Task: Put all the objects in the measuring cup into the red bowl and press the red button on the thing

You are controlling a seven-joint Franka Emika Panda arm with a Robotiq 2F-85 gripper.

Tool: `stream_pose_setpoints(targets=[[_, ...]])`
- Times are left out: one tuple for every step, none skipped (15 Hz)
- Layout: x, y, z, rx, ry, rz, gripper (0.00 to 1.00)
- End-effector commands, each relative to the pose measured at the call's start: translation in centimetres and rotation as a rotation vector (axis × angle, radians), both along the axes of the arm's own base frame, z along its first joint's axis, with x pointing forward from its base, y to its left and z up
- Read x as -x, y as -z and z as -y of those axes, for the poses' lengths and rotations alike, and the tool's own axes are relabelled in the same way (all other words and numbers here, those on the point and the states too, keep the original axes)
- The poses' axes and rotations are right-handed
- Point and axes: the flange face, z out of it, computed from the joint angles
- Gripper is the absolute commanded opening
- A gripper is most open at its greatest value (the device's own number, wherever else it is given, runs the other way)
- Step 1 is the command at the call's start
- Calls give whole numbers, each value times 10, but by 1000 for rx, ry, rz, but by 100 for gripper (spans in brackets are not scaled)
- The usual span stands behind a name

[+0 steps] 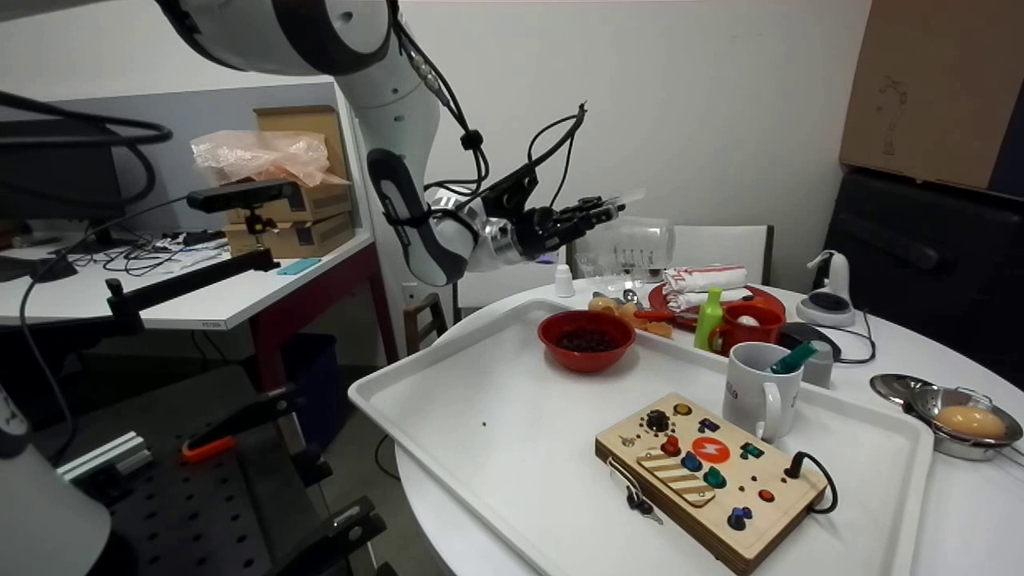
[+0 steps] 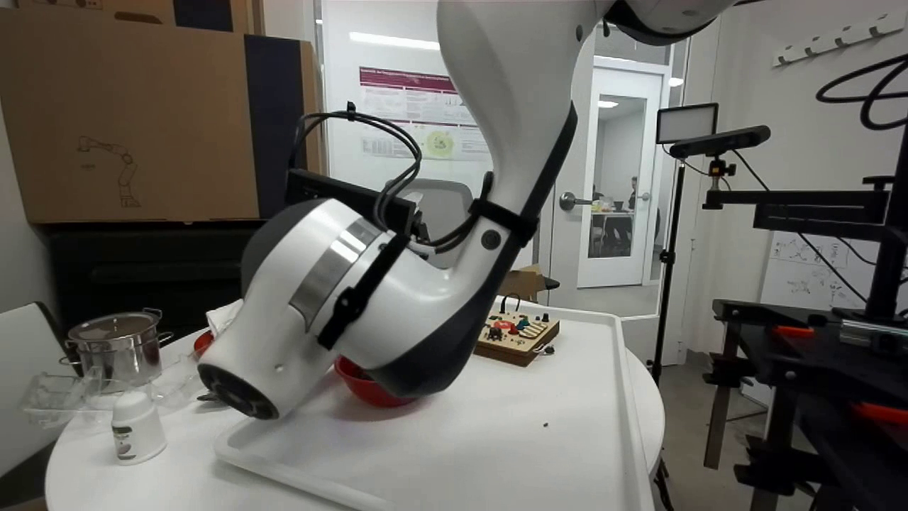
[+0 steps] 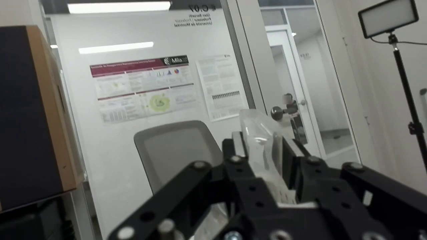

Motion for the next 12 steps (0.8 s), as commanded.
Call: stream_pose_setpoints(targets=[[-11,-27,6,-158,67,-44,7],[-12,-31,7,-177,81,-42,7],[-13,-36,8,-189,89,-35,7],[-12,-42,7,-154,94,3,7],[-11,-46,5,-129,84,27,7],[-10,-51,0,-77,55,59,7],[-8,-54,-4,-32,34,86,7],[-6,-55,-10,2,11,104,7],[-3,-56,-15,38,-7,119,7],[1,-57,-20,72,-22,135,7],[4,-57,-25,93,-35,144,7],[8,-56,-29,119,-43,154,7]])
